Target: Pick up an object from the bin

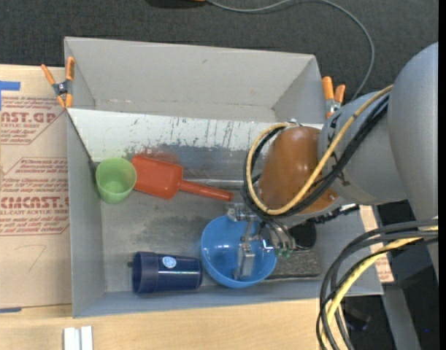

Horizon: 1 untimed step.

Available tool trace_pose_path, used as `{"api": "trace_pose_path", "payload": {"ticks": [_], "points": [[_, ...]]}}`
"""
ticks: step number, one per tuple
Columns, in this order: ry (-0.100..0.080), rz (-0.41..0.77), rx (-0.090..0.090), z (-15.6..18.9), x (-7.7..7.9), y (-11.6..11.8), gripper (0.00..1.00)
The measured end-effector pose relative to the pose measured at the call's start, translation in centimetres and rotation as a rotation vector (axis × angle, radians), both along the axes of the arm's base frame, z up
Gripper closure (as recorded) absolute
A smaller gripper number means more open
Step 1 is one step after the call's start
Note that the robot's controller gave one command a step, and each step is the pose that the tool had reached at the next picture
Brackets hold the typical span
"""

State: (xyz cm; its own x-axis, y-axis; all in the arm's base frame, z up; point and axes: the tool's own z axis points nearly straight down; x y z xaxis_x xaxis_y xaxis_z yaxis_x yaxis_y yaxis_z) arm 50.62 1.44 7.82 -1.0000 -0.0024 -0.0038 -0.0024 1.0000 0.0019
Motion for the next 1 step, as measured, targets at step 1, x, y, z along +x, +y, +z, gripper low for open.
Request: {"api": "trace_pose_path", "payload": {"ticks": [1], "points": [[-0.044, 0.24, -0.009, -0.54, -1.98, 0.04, 1.0]]}}
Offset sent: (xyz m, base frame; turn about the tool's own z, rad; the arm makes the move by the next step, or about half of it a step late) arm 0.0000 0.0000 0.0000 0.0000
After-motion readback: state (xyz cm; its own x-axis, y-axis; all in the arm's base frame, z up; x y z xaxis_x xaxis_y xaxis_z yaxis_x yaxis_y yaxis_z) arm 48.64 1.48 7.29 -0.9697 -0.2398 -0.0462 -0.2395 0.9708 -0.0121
